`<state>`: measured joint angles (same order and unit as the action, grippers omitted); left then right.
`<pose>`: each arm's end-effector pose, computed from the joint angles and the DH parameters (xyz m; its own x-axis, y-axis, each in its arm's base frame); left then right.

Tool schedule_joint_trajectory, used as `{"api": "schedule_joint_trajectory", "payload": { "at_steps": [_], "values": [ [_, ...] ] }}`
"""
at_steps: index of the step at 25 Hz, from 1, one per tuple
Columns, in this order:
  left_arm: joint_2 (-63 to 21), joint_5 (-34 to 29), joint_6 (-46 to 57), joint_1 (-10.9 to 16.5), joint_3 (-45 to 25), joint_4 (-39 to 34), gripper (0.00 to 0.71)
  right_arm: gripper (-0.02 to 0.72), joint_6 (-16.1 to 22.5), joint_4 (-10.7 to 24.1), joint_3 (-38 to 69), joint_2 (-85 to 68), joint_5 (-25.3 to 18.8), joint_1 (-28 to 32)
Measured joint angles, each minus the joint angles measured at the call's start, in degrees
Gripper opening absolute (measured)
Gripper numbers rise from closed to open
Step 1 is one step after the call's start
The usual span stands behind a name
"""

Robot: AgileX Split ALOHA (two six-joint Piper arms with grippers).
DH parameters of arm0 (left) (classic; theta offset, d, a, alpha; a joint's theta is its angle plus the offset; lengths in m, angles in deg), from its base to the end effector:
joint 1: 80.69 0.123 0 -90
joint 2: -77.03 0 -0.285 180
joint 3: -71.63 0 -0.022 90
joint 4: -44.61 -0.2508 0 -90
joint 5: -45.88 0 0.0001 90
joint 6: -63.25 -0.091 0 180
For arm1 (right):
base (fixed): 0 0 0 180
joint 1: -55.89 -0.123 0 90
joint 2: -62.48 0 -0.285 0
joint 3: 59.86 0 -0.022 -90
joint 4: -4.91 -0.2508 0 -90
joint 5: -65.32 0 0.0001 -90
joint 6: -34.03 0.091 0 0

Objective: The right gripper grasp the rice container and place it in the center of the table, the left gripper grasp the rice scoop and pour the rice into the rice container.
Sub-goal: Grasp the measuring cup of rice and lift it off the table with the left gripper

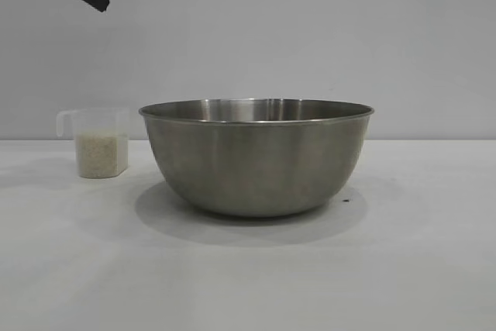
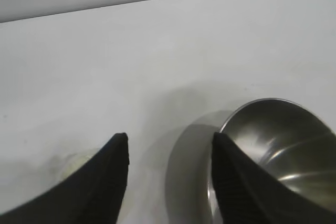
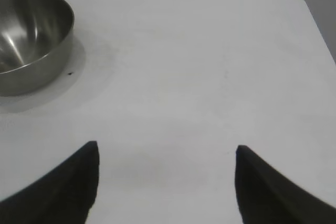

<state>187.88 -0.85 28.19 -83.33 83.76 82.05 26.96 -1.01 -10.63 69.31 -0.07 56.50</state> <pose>0.4040 -0.0590 0.3116 -0.7036 0.1476 -0.6952 0.4259 0.8706 -0.2463 -0.0098 0.0086 0.2680 -0.5128 -0.0743 -0.8553 -0.1109 0.9936 -0.0199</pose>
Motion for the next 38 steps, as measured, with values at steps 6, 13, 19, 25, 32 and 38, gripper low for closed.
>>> {"api": "schedule_joint_trajectory", "payload": {
  "at_steps": [6,13,19,25,32,38],
  "values": [
    [-3.4,-1.5,3.6,0.0,0.0,-5.3,0.355,0.475,0.1,0.0,0.0,0.0,0.0,0.0],
    [-6.5,-3.1,5.5,0.0,-2.0,-9.6,0.355,0.475,0.0,0.0,0.0,0.0,0.0,0.0],
    [-10.1,-2.4,6.8,0.0,-7.5,-15.3,0.355,0.475,0.0,0.0,0.0,0.0,0.0,0.0],
    [-11.7,-1.3,9.3,0.0,-10.5,-20.5,0.355,0.475,0.0,0.0,0.0,0.0,0.0,0.0],
    [-12.6,1.6,14.7,-0.9,-10.9,-25.1,0.355,0.475,0.1,0.0,0.0,0.0,0.0,0.0],
    [-13.4,6.0,22.1,-2.7,-12.2,-29.9,0.355,0.475,0.1,-0.1,0.0,0.0,0.0,0.0]
  ]
}}
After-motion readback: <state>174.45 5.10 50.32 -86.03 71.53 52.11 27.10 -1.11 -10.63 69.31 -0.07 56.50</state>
